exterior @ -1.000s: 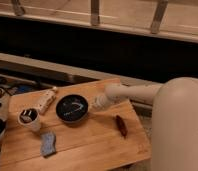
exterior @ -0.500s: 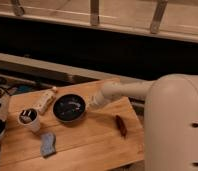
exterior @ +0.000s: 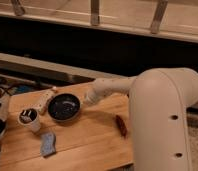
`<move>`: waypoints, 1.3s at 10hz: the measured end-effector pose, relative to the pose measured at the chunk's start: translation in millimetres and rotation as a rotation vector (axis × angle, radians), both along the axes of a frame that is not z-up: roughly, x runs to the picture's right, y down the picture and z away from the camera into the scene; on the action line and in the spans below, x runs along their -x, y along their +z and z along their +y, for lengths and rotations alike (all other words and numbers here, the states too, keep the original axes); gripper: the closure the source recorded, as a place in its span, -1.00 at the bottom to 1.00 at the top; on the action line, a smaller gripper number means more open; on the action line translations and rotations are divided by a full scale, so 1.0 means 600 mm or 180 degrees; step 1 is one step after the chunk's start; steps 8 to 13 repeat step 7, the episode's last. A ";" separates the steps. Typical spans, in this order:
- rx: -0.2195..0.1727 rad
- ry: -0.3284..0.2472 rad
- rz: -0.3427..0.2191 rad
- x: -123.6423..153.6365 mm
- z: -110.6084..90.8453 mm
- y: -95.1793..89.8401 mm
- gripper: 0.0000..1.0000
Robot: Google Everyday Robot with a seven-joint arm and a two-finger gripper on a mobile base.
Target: Push the ceramic bowl across the table
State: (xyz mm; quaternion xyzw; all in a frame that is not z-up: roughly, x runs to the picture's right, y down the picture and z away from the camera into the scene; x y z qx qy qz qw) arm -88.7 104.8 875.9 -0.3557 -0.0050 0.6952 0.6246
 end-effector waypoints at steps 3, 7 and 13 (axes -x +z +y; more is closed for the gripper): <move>-0.0051 -0.0183 -0.0060 0.060 -0.016 -0.003 0.82; -0.0123 -0.0292 -0.0077 0.089 -0.036 -0.013 0.82; -0.0123 -0.0292 -0.0077 0.089 -0.036 -0.013 0.82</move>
